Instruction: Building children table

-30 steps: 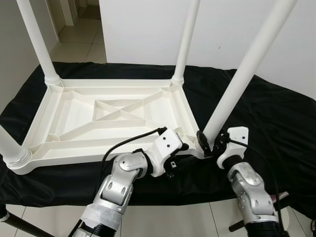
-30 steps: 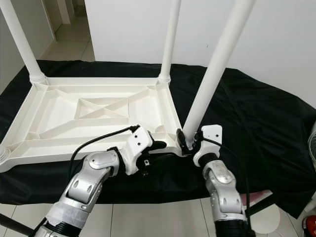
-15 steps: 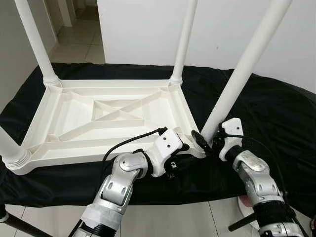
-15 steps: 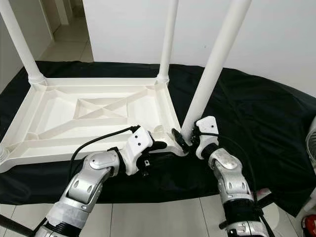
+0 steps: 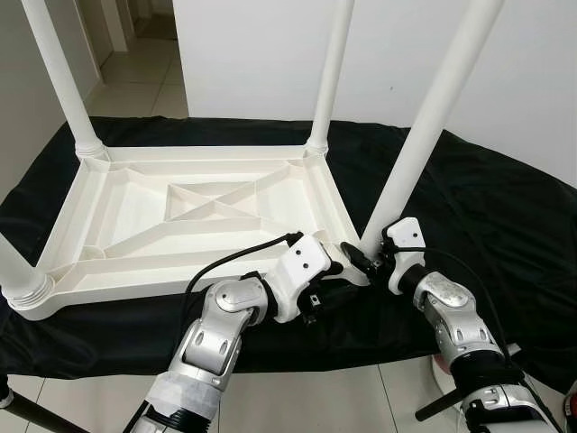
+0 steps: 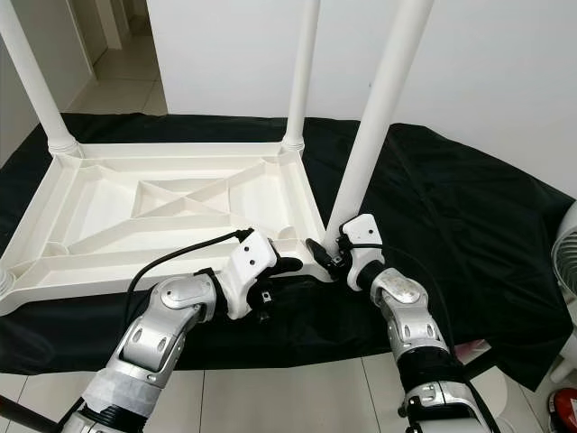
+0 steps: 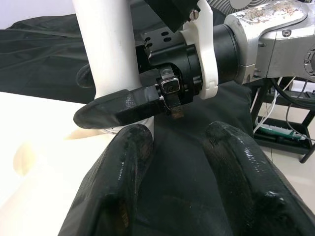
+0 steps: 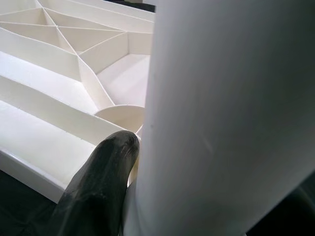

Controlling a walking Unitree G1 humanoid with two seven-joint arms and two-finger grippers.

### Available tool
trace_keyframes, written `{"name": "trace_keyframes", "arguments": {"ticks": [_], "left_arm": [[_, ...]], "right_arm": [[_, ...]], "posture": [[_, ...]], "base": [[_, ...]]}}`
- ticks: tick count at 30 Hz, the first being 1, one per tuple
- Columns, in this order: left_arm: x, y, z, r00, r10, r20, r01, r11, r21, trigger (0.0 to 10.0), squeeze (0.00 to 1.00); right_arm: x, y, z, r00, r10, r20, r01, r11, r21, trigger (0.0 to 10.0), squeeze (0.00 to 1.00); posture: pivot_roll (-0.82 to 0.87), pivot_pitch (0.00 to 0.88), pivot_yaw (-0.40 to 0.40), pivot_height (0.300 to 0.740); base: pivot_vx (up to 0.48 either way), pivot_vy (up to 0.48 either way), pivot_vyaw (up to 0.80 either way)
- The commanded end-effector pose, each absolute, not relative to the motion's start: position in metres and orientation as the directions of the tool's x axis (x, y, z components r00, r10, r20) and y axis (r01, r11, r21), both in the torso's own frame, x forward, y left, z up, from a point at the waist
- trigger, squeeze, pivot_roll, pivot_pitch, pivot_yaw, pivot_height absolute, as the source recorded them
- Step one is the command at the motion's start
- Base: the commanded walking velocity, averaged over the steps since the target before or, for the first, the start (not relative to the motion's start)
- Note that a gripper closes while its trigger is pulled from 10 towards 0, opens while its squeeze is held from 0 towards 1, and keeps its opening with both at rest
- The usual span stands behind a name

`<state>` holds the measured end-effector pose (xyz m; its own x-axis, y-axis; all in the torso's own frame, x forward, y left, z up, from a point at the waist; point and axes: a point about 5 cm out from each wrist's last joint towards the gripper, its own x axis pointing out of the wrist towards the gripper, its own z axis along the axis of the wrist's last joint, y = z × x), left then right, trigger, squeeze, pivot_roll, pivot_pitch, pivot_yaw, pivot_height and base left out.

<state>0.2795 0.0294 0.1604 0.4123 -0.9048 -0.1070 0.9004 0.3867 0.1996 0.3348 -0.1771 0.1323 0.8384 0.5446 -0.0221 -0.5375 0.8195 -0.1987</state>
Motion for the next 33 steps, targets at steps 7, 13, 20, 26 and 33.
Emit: {"name": "trace_keyframes", "arguments": {"ticks": [7,13,20,26,33], "left_arm": [[0.286,0.031,0.164,0.524,-0.847,-0.082,0.840,0.499,0.215,10.0,0.00],[0.284,0.030,0.163,0.519,-0.850,-0.086,0.844,0.494,0.209,10.0,0.00],[0.283,0.030,0.162,0.516,-0.852,-0.091,0.847,0.491,0.205,10.0,0.00],[0.281,0.030,0.161,0.514,-0.853,-0.093,0.849,0.489,0.199,10.0,0.00],[0.279,0.027,0.160,0.508,-0.856,-0.093,0.853,0.485,0.195,10.0,0.00]], "right_arm": [[0.332,-0.181,0.121,0.852,0.522,-0.040,-0.521,0.837,-0.167,7.0,0.00],[0.332,-0.179,0.126,0.919,0.394,0.009,-0.391,0.914,-0.106,10.0,0.00],[0.330,-0.171,0.128,0.975,0.220,0.025,-0.219,0.975,-0.035,10.0,0.00],[0.319,-0.157,0.120,1.000,-0.023,0.000,0.023,0.999,0.027,10.0,0.00],[0.311,-0.137,0.119,0.992,-0.121,-0.019,0.122,0.990,0.065,10.0,0.00]], "posture": [[0.04,0.042,-0.038,0.740],[0.03,0.054,-0.038,0.740],[0.03,0.058,-0.039,0.740],[0.03,0.058,-0.046,0.740],[0.04,0.057,-0.051,0.740]], "base": [[0.000,0.000,0.00],[0.000,0.000,0.00],[0.000,0.000,0.00],[0.000,0.000,0.00],[0.000,0.000,0.00]]}}
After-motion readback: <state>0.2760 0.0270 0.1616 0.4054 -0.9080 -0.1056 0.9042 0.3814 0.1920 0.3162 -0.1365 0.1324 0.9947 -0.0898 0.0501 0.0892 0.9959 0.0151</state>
